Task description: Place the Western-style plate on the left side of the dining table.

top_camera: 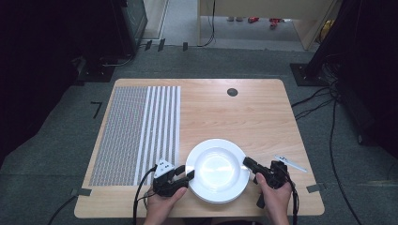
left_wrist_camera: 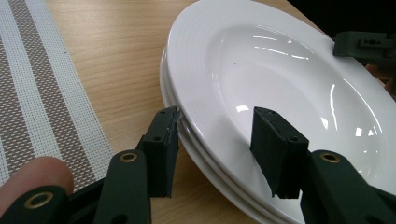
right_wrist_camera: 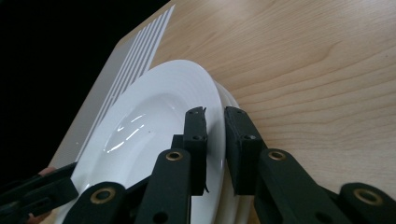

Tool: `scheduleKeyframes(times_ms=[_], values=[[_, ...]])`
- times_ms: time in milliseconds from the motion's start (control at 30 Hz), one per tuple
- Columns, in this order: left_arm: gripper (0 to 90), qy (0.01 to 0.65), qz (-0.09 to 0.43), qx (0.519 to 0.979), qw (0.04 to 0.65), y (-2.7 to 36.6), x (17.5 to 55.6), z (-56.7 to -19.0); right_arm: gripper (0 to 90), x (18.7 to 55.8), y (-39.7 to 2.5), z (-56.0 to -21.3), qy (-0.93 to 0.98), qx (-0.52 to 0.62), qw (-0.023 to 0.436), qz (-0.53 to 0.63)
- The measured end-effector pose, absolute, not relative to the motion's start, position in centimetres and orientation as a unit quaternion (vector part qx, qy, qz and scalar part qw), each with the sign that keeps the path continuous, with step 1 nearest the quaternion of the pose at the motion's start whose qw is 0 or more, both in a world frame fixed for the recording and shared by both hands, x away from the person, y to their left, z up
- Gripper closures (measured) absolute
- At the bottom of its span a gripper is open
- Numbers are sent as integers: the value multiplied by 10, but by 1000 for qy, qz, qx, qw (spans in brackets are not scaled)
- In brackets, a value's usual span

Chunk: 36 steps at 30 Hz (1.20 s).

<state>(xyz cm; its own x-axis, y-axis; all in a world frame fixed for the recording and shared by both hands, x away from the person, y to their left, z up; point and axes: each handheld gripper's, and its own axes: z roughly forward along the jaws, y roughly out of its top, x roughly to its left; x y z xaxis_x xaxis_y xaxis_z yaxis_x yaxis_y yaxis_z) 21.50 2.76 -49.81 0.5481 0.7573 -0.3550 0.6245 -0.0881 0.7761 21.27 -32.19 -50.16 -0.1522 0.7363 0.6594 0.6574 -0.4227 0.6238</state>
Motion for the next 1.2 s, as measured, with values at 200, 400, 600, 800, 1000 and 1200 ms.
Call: scheduleKeyframes(times_ms=[200,400,600,800,1000,1200], values=[[527,472,66,732,486,28,215,-498,806,213,-322,-501,529,648,31,547],[544,477,63,728,487,29,216,-499,806,212,-321,-500,526,639,24,561],[541,480,58,725,490,30,216,-499,804,212,-318,-498,527,633,23,567],[540,481,58,724,491,29,216,-499,800,212,-317,-498,527,630,27,570],[542,484,57,722,492,30,216,-500,789,212,-316,-498,528,628,30,571],[542,484,56,721,493,30,216,-500,759,213,-316,-498,521,625,21,580]])
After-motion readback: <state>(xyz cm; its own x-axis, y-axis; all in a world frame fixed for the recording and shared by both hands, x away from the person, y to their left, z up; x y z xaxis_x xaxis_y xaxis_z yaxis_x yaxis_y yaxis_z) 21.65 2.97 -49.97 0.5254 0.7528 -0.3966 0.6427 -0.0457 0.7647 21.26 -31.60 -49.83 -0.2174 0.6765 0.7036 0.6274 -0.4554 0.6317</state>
